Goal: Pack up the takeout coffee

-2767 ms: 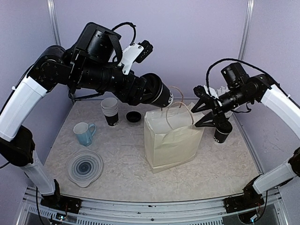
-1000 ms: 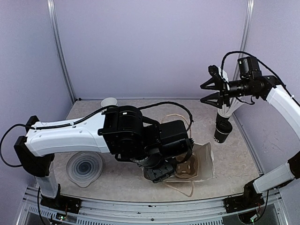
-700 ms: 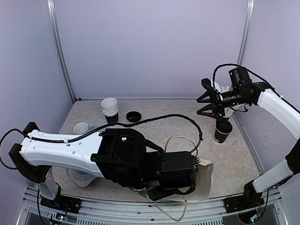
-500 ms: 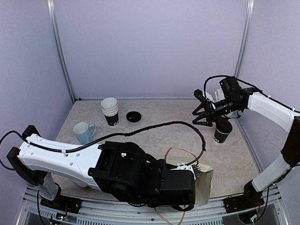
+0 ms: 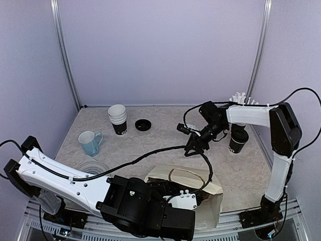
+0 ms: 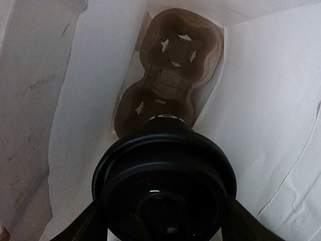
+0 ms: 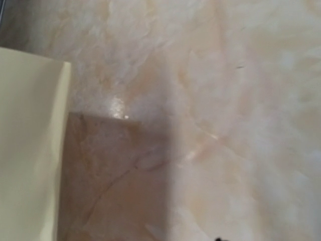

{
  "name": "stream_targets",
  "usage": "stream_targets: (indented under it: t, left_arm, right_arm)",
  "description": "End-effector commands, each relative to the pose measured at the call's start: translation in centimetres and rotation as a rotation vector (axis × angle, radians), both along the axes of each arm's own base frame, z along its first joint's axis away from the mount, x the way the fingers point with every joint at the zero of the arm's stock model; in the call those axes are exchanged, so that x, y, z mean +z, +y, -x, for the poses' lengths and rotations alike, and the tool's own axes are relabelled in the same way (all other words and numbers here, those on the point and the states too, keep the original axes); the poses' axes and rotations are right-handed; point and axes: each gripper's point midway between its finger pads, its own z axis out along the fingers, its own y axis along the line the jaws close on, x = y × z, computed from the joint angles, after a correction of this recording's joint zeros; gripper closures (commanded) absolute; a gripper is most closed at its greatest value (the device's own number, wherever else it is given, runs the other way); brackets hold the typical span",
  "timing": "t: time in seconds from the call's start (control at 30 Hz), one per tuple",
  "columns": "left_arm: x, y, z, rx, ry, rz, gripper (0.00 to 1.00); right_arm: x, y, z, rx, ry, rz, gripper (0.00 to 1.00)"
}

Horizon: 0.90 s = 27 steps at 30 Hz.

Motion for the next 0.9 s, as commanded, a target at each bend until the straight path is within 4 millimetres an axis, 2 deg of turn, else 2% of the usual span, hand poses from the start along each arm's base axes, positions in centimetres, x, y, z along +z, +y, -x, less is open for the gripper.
stream_targets:
  t: [0.0, 0.2, 0.33, 0.5, 0.7, 0.87]
  left_arm:
    - [2.2, -0.4, -0.9, -0.024, -0.045, 0.088, 0.42]
    - [1.5, -0.7, -1.7, -0.045, -0.052, 0.069, 0.42]
    - [1.0, -0.9, -2.5, -0.053, -0.047, 0.046, 0.42]
    - [0.0, -1.2, -3.6, -0.065, -0.026, 0.022, 0.42]
    - [-1.1, -1.0, -3.8, -0.079, -0.028, -0.05, 0.42]
    - [-0.4, -1.2, -2.7, -0.112, 0.005, -0.039, 0.42]
  right_arm:
    - [-1.1, 2.1, 1.1, 0.053, 0.084, 0.014, 0.55]
    - [-3.8, 3.8, 4.0, 0.145, 0.174, 0.039, 0.57]
    - [-4.6, 4.3, 5.5, 0.185, 0.218, 0.039, 0.59]
    - [-4.7, 4.5, 6.0, 0.199, 0.234, 0.022, 0.6]
    - [-4.3, 4.6, 6.1, 0.206, 0.233, 0.008, 0.6]
    - [-4.1, 4.6, 5.9, 0.204, 0.219, 0.008, 0.61]
